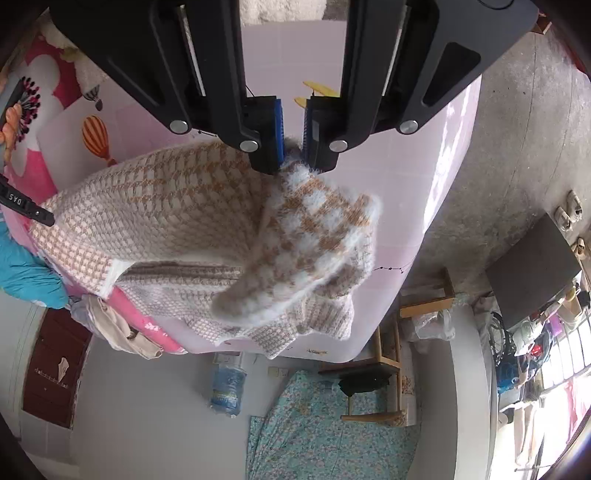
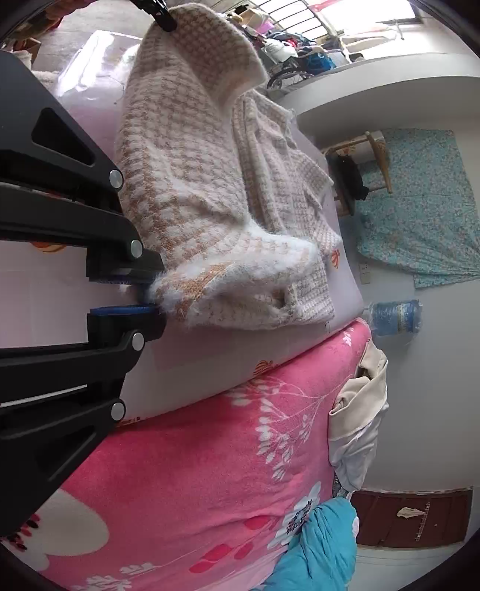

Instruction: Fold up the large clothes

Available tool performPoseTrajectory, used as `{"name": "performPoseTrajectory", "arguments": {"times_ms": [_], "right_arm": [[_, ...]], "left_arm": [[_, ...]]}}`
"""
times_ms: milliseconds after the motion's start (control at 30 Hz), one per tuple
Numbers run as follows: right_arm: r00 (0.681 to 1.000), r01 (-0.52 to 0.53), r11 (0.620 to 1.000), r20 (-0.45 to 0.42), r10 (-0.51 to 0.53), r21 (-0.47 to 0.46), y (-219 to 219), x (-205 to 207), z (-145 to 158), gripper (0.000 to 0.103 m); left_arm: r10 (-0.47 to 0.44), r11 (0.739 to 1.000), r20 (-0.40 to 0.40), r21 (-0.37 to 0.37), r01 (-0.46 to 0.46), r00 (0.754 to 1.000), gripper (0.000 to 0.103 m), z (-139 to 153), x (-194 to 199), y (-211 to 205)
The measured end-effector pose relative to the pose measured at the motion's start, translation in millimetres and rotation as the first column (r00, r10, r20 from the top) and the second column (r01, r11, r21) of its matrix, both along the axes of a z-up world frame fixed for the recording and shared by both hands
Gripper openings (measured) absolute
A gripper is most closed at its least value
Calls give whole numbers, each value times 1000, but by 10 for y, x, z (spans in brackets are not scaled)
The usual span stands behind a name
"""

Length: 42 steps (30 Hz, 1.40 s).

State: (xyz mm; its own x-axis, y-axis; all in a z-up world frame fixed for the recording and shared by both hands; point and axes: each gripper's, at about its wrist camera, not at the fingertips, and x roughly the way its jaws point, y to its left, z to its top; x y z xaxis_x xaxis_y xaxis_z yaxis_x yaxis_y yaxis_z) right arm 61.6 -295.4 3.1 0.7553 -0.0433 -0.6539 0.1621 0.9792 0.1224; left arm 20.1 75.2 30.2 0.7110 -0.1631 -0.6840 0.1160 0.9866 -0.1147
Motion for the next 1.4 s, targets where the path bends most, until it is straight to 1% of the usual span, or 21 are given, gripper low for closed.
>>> {"name": "performPoseTrajectory", "arguments": {"times_ms": [100,167,200,267,300,333,367,433,467,533,600,667,767,833,900,967,1033,1100,1267,1333,1400], "right_arm": [[999,-24,1000,-35,25,16,-25,-196,13,9],[995,-44,996,-91,51,79,-61,-265,-107,10],[990,-60,992,-122,74,111,-76,-275,-205,12],[978,-50,985,-190,82,167,-173,-265,-413,22],[970,-42,980,-225,87,197,-229,-242,-490,24],[967,-31,975,-240,85,220,-298,-244,-518,30],[968,-24,971,-238,83,239,-382,-266,-497,36],[978,-7,976,-202,52,217,-537,-353,-354,46],[984,14,982,-178,19,188,-615,-408,-255,52],[992,39,987,-125,-20,156,-727,-485,-84,52],[996,8,987,-88,7,161,-703,-448,18,52],[994,-76,976,-59,90,206,-563,-309,48,54],[968,-221,946,-62,242,238,-176,-37,-12,55],[943,-297,925,-79,323,235,65,127,-96,55],[929,-324,913,-97,357,249,207,256,-177,55],[922,-331,905,-114,371,268,252,371,-266,55],[919,-328,901,-124,374,284,227,469,-357,55],[927,-295,911,-145,346,287,128,580,-458,55],[951,-211,929,-156,267,304,-156,674,-481,55],[957,-204,942,-148,249,265,-157,652,-382,55],[952,-240,928,-117,283,285,-119,600,-276,55]], "left_arm": [[-14,997,-61,-79,9,998,7,22,-144,203],[-12,990,-143,-143,-9,990,8,-125,-185,324],[-13,986,-189,-164,-18,982,13,-251,-190,384],[26,975,-286,-204,-88,958,18,-518,-159,547],[39,965,-321,-234,-119,946,22,-603,-135,637],[45,951,-338,-274,-145,940,26,-650,-136,742],[57,935,-336,-311,-168,940,33,-653,-149,854],[87,924,-300,-332,-190,950,37,-569,-182,1008],[116,930,-276,-308,-202,954,36,-517,-197,1049],[185,943,-219,-234,-236,958,36,-380,-182,1104],[195,946,-175,-228,-232,965,36,-271,-123,1105],[143,951,-119,-260,-170,983,36,-155,-15,985],[-21,953,-66,-302,0,998,36,-56,153,613],[-120,956,-73,-277,95,990,37,-87,294,293],[-159,969,-108,-209,134,981,37,-196,440,57],[-164,974,-159,-182,134,974,37,-363,633,-28],[-121,981,-182,-170,90,976,37,-508,810,48],[-46,983,-191,-184,10,981,36,-587,977,252],[63,950,-179,-290,-114,982,37,-540,1108,678],[67,955,-162,-276,-110,985,43,-451,1050,659],[-22,945,-143,-326,-26,990,46,-364,969,545]]}}
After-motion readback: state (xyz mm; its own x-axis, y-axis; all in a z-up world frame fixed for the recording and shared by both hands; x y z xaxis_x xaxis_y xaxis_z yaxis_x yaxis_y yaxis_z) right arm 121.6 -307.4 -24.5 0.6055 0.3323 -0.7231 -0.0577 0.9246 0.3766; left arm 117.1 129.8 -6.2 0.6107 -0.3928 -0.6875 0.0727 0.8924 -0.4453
